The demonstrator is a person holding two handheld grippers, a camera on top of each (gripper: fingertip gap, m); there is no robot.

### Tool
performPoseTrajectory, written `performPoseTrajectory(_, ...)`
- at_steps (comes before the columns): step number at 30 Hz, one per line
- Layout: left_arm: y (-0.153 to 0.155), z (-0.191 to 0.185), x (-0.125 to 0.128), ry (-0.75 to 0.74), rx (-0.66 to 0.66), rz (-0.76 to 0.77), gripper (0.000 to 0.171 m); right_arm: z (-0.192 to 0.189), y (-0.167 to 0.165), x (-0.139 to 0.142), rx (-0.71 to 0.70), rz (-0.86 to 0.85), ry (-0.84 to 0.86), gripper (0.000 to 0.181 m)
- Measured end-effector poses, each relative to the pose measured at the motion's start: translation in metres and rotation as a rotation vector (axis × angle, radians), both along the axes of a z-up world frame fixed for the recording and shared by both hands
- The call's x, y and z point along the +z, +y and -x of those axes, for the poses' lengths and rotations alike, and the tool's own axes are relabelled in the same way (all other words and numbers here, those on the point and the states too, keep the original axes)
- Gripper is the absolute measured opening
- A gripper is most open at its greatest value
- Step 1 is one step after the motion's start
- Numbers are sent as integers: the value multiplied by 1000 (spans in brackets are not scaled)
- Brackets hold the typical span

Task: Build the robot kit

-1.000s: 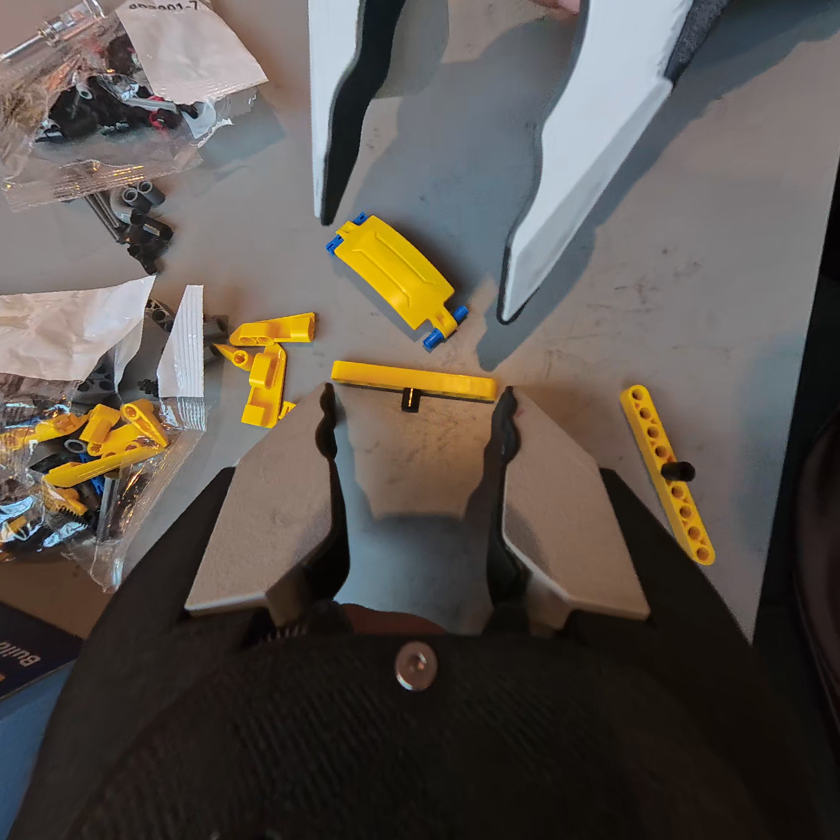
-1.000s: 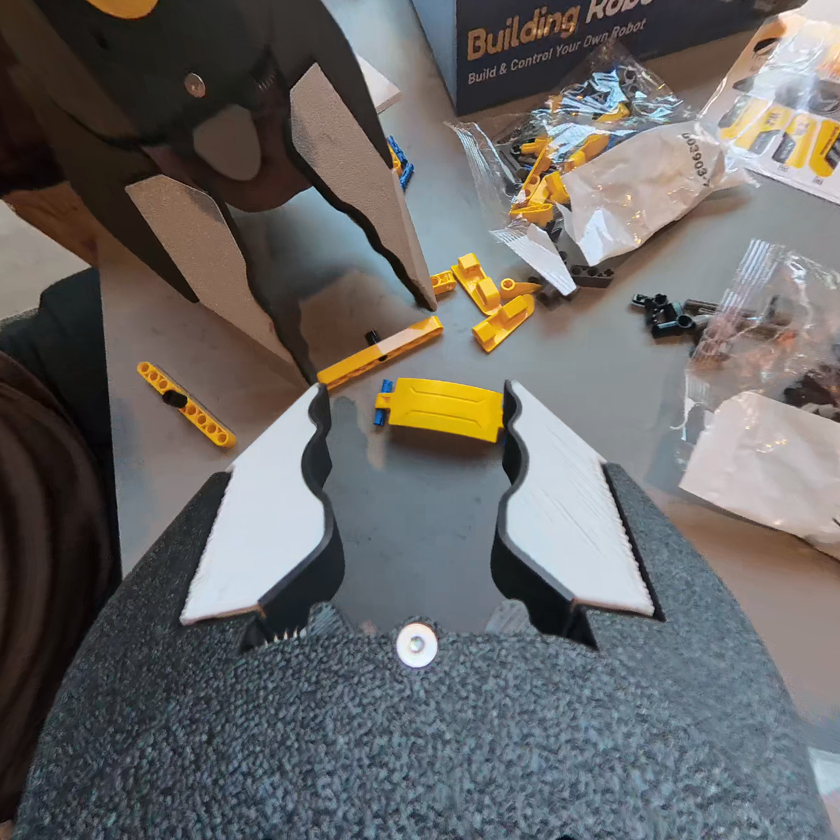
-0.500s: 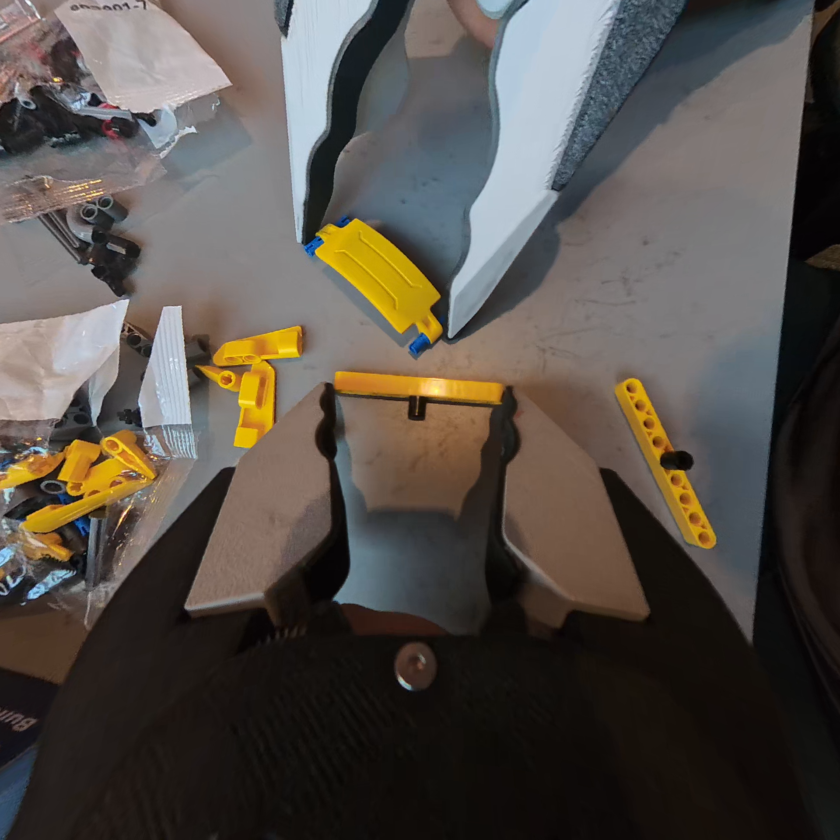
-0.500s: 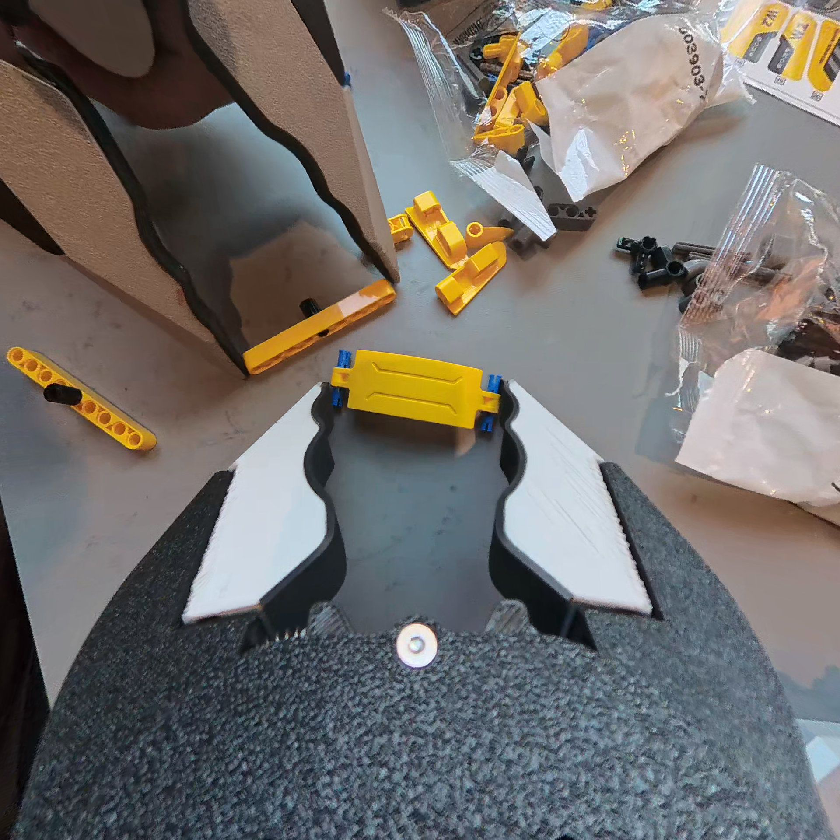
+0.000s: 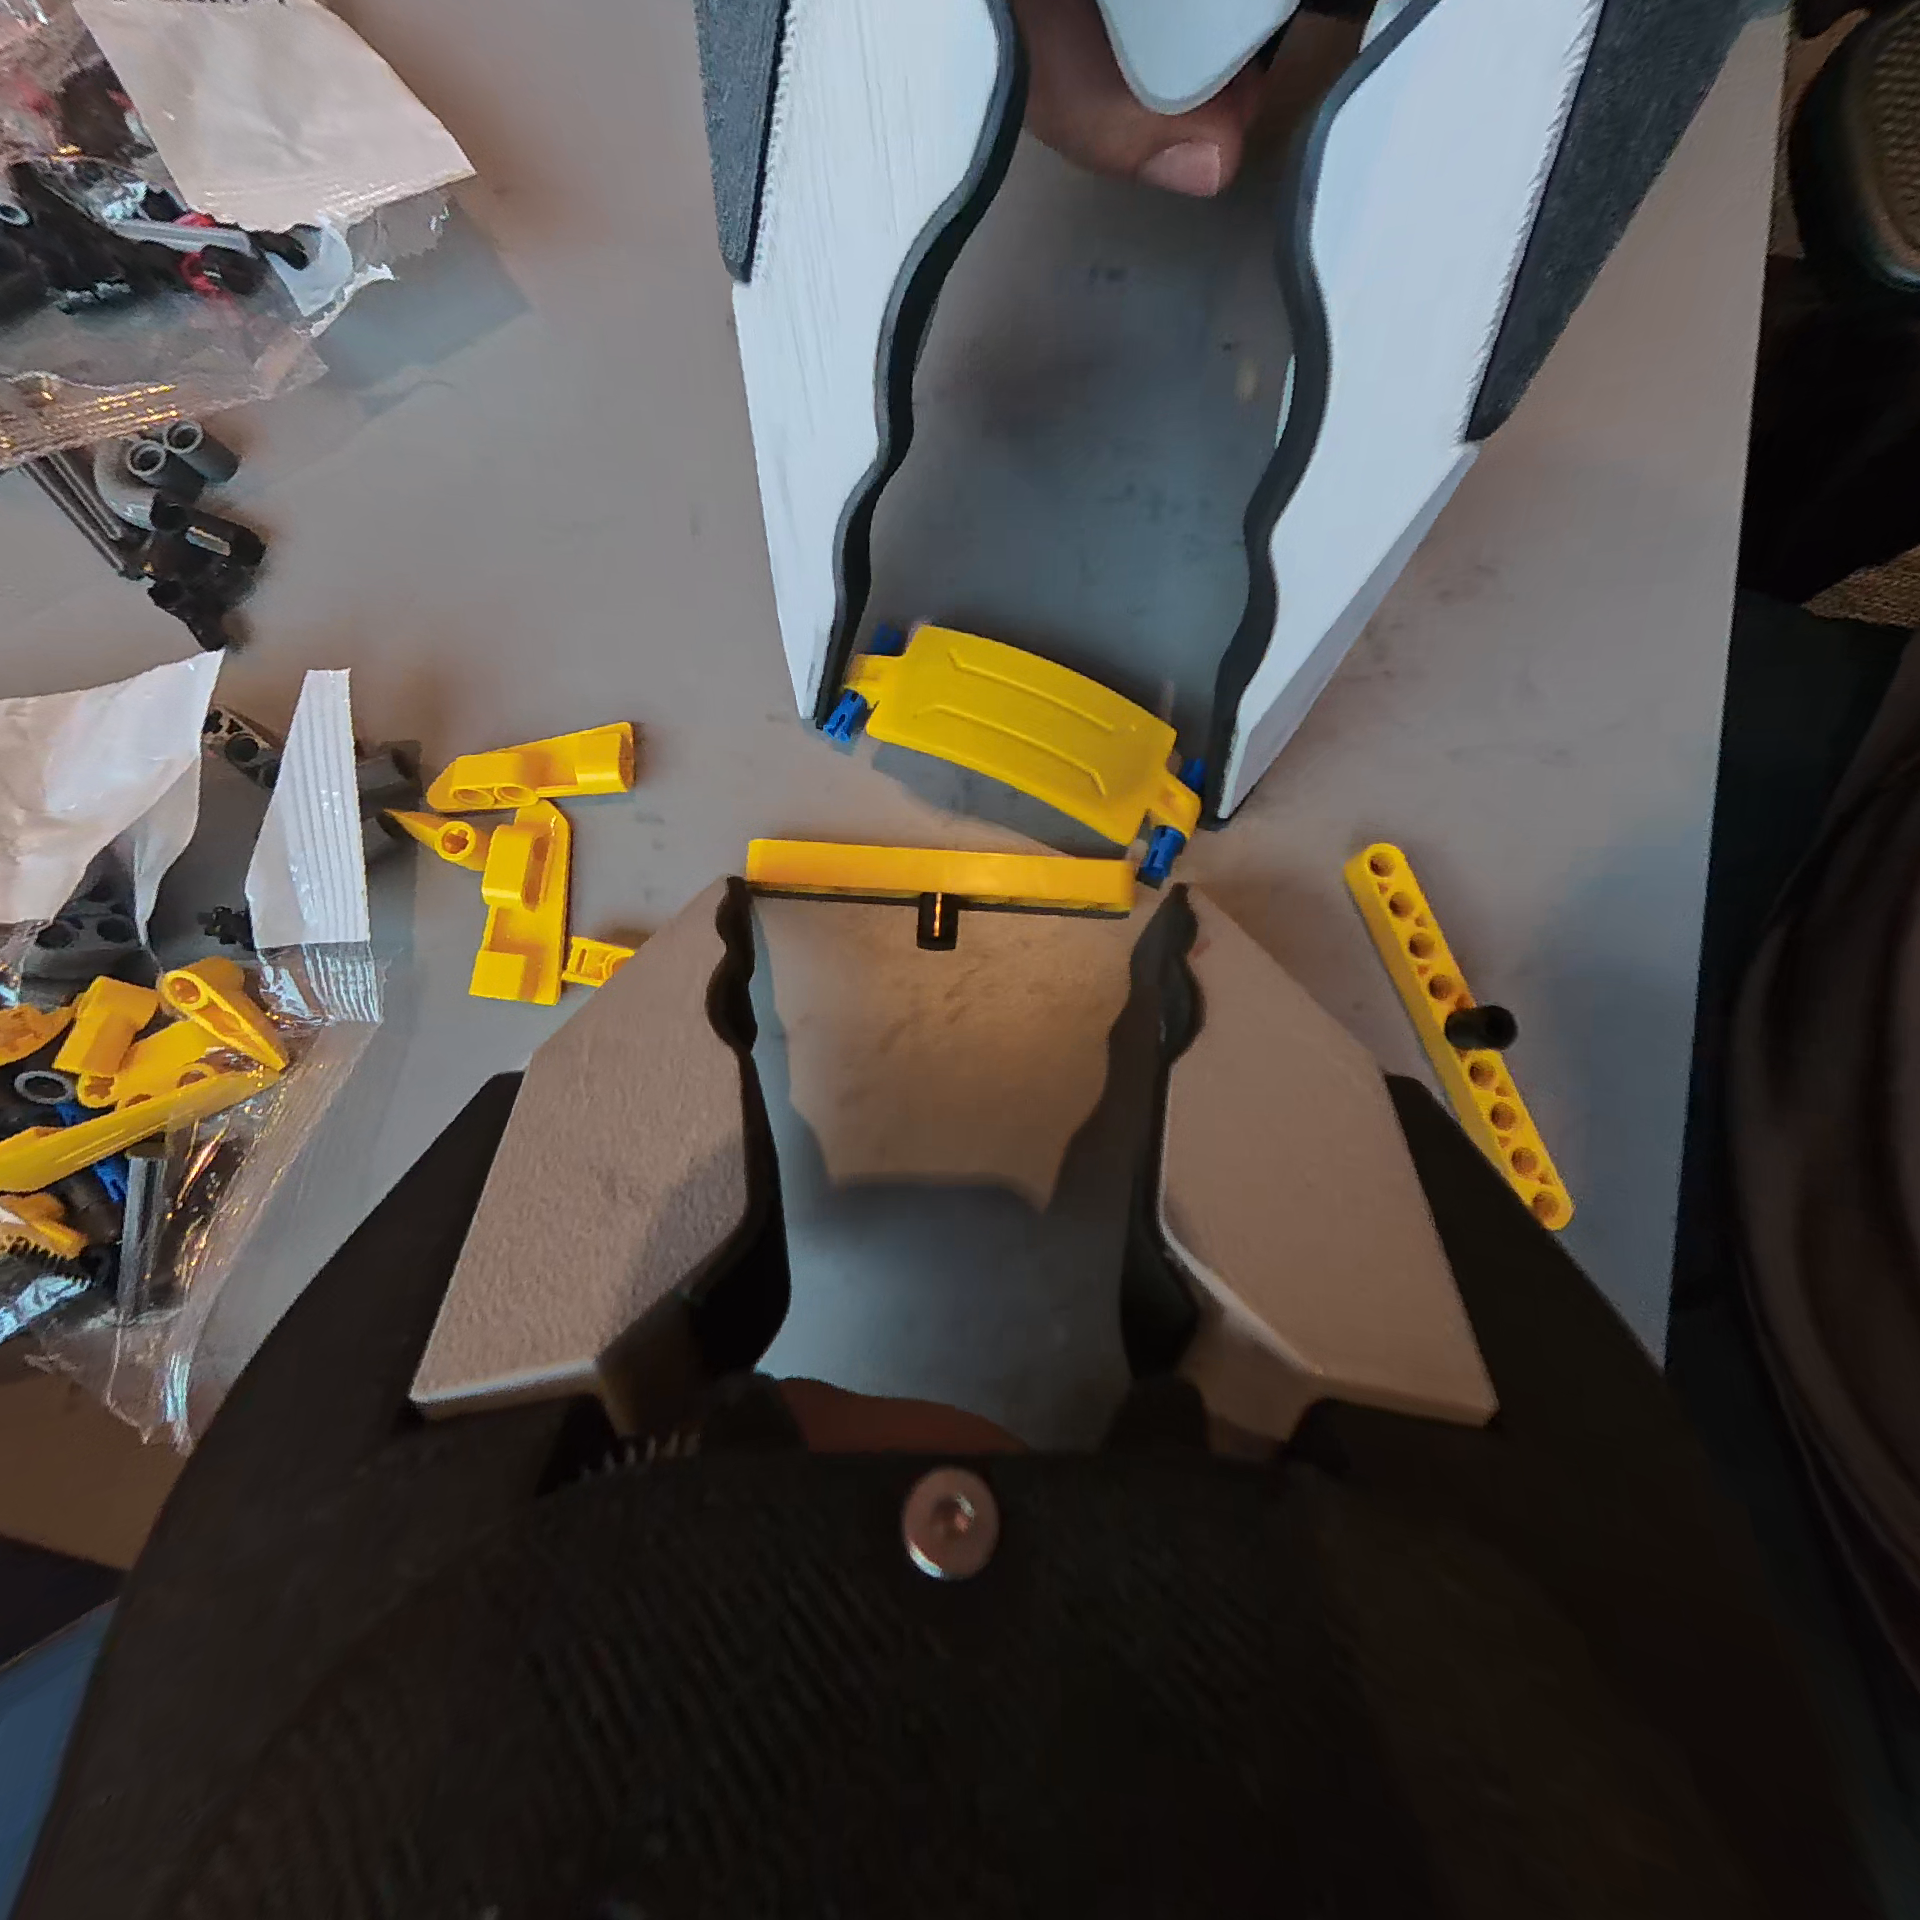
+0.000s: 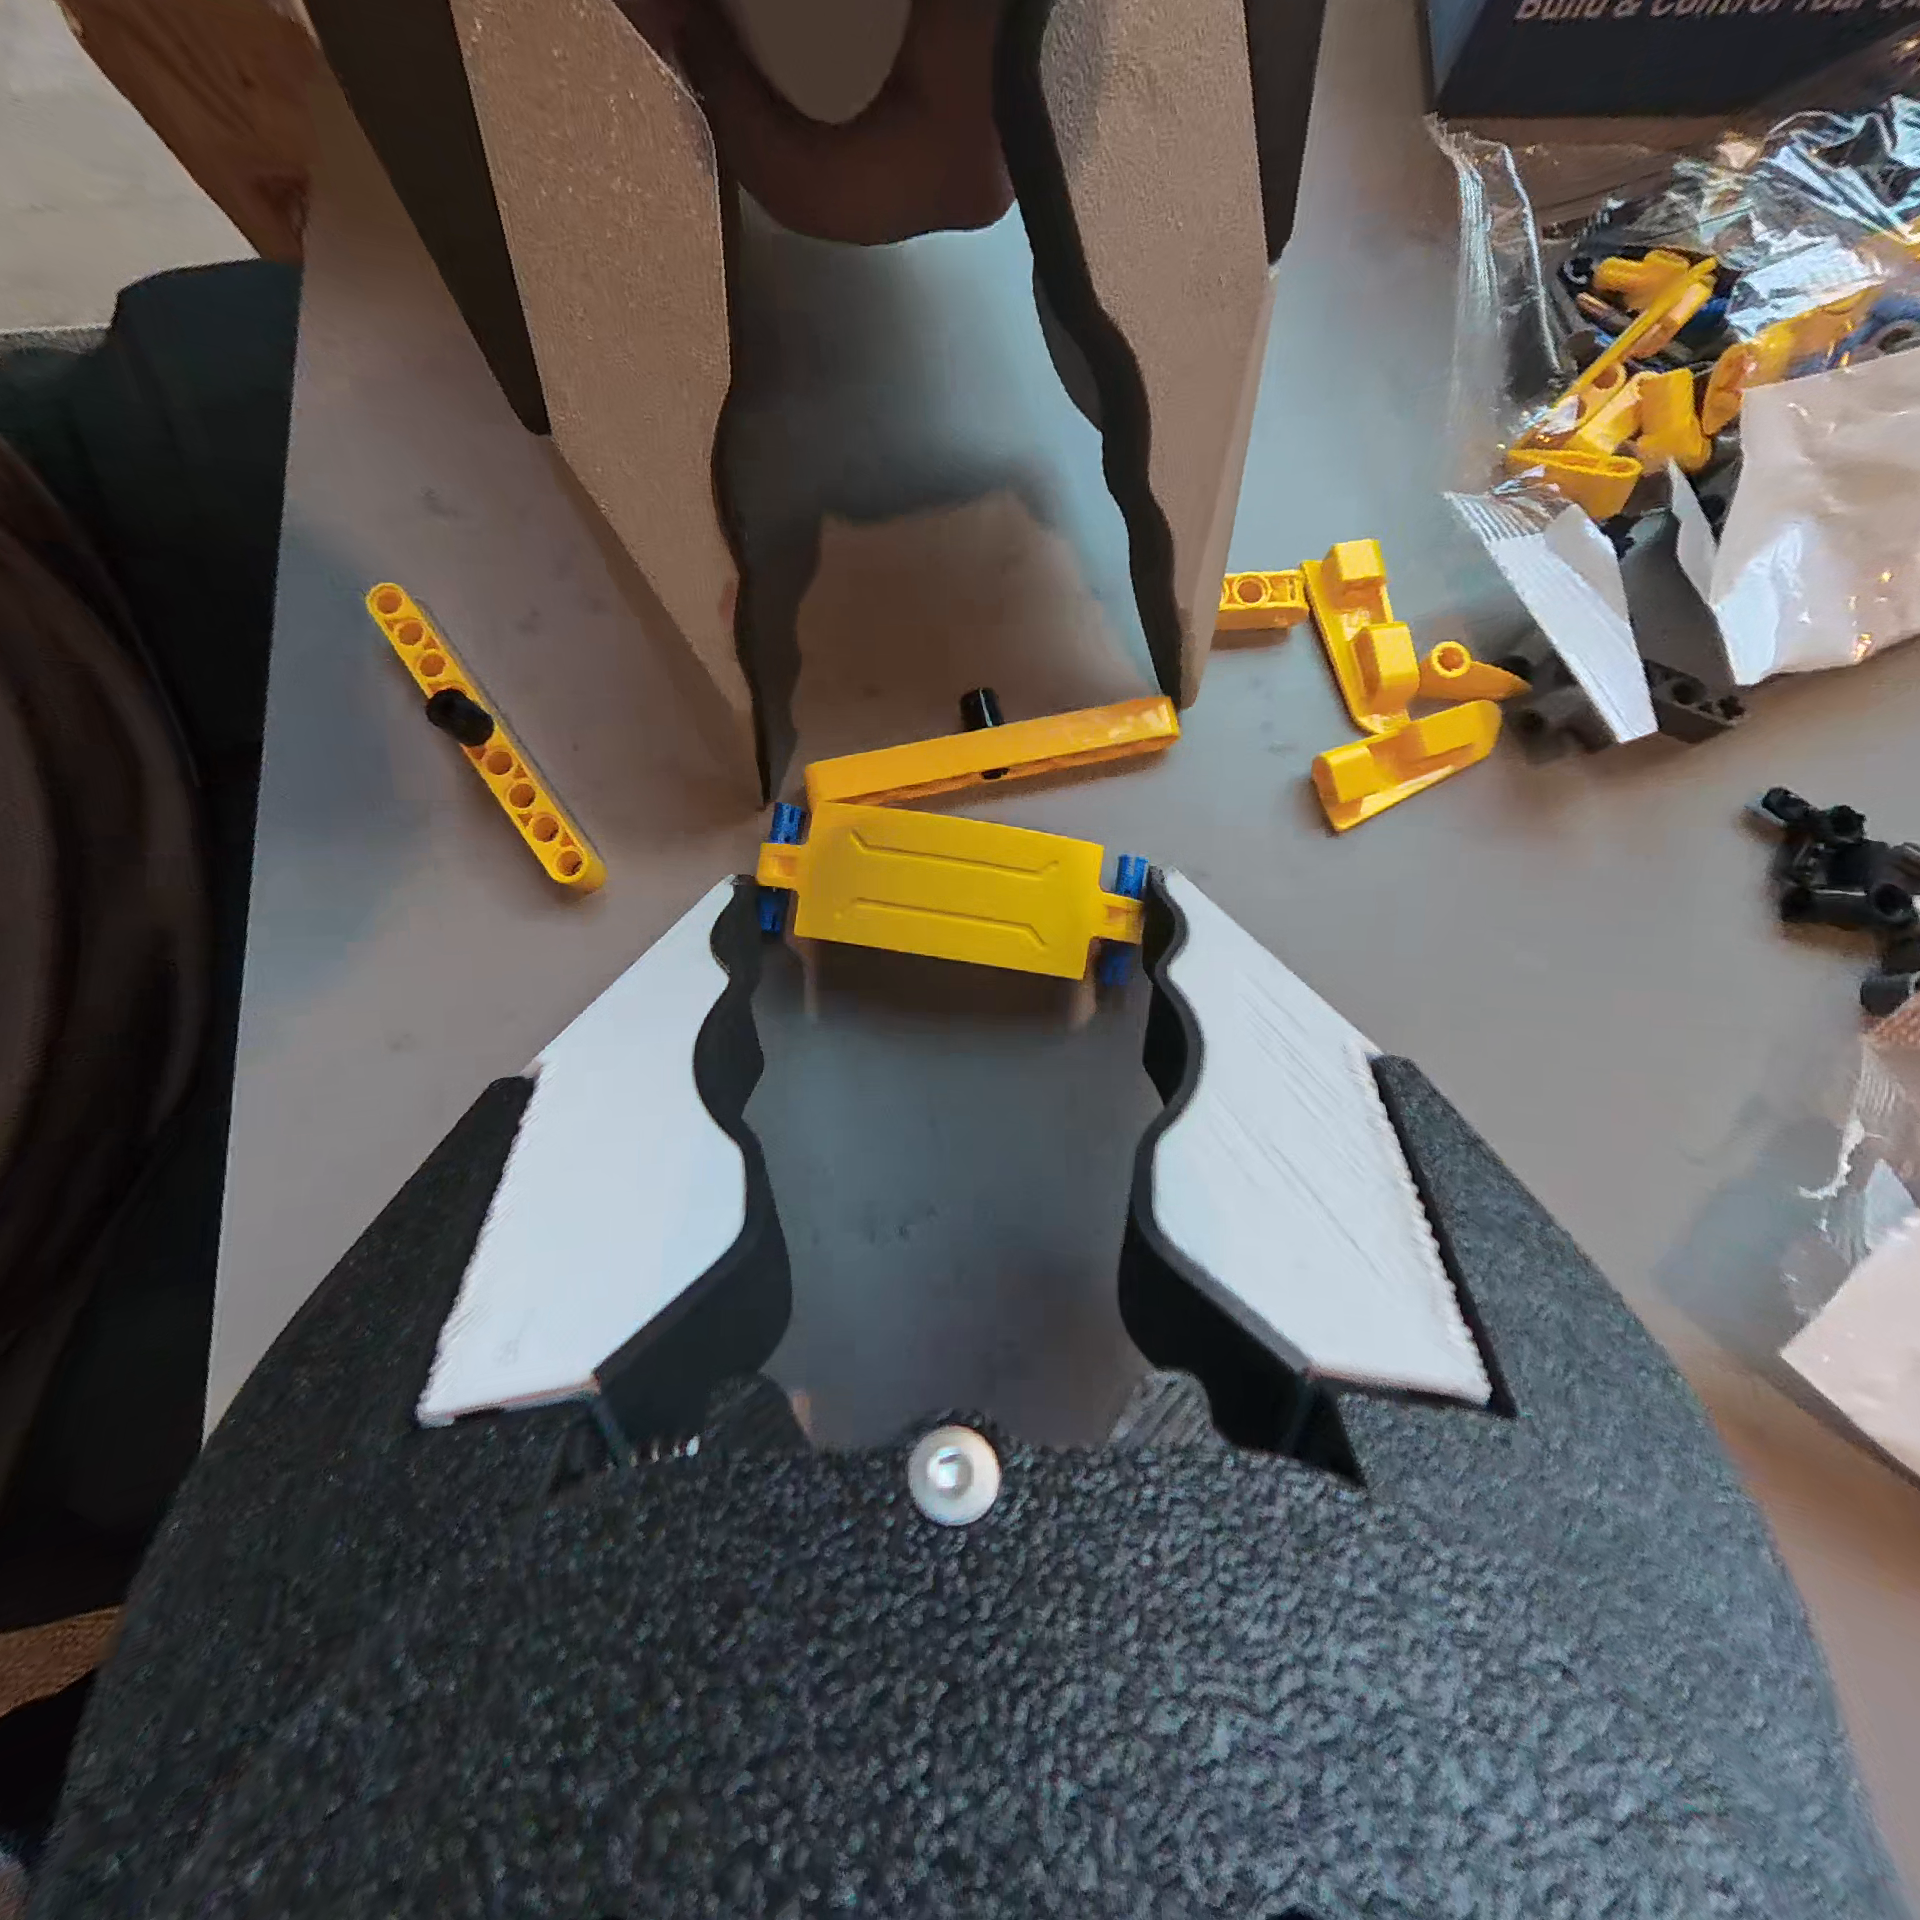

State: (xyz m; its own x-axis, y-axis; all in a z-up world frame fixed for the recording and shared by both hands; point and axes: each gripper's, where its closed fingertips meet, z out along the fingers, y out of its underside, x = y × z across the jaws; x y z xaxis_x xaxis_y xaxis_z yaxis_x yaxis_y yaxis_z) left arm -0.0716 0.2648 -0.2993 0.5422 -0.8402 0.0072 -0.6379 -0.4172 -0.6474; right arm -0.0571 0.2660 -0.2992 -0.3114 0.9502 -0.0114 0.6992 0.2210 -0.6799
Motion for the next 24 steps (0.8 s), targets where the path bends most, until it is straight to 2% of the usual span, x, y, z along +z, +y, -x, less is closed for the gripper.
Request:
performPoseTrajectory(8,0,-2,0,-6,-40,-2,71,-5,0,5,-6,37,7,78)
performPoseTrajectory(12,-1,-2,1,-8,-61,-4,71,-10,6,4,-22,-10,-6,78)
performPoseTrajectory(17,-2,-5,0,-20,-84,-10,71,-16,3,5,-39,65,-32,78)
performPoseTrajectory(20,-2,-6,0,-26,-104,-13,71,-11,5,1,-52,41,-31,71)
performPoseTrajectory(24,-2,-7,0,-39,-132,-18,71,-8,4,1,-25,31,-14,71)
